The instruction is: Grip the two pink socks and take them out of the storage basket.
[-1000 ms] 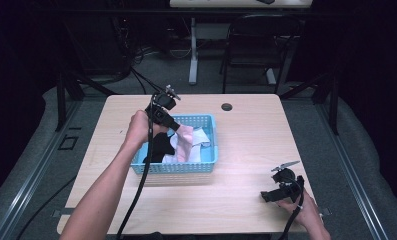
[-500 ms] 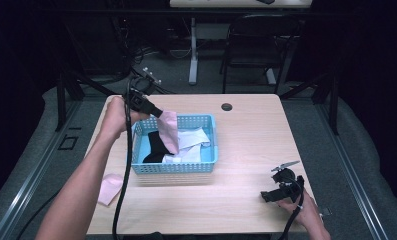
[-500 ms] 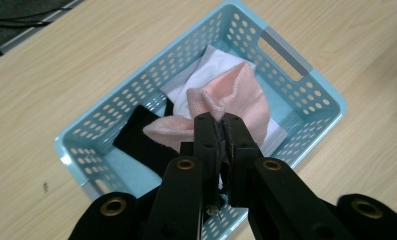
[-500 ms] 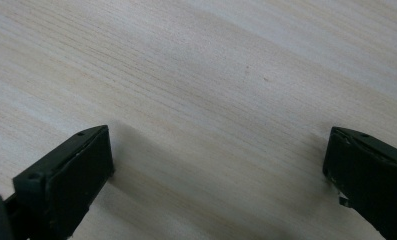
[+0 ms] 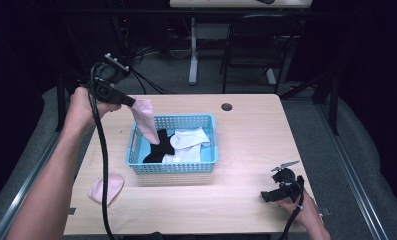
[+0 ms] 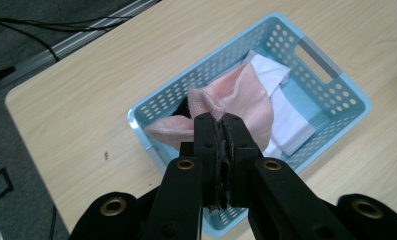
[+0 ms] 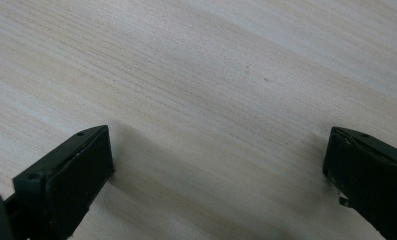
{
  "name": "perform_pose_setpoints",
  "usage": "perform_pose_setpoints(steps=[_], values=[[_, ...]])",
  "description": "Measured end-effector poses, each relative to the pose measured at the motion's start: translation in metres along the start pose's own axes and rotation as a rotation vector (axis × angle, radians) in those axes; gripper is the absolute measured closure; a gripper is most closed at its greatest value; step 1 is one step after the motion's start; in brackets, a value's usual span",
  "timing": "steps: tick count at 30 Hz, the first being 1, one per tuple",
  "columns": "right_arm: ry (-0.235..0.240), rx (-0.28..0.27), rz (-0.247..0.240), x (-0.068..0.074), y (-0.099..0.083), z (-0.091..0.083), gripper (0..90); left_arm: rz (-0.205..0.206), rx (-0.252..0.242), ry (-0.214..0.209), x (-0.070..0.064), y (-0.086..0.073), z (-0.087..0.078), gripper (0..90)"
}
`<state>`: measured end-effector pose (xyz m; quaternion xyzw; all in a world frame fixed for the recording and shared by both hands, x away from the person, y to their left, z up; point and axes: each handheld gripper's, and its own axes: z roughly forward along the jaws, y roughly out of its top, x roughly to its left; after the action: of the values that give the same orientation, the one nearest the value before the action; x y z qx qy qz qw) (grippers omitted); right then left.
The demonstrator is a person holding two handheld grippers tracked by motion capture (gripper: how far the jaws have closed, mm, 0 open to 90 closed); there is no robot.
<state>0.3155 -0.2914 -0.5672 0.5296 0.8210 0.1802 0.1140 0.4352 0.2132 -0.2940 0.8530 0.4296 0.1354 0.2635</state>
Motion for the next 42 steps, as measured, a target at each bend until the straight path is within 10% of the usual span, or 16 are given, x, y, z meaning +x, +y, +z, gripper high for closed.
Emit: perform_pose_setpoints(steps=[21, 28, 42], values=[[-0.001, -0.002, -0.001, 0.0, 0.0, 0.0, 0.0, -0.122, 0.025, 0.143, 0.057, -0.061, -0.036, 86.3], [-0.001, -0.003, -0.002, 0.0, 0.0, 0.0, 0.0, -0.166, 0.098, 0.137, 0.07, -0.088, -0.009, 86.3], [-0.001, -0.004, 0.002, 0.0, 0.0, 0.0, 0.0, -0.284, 0.209, 0.066, 0.089, -0.147, 0.097, 85.8]])
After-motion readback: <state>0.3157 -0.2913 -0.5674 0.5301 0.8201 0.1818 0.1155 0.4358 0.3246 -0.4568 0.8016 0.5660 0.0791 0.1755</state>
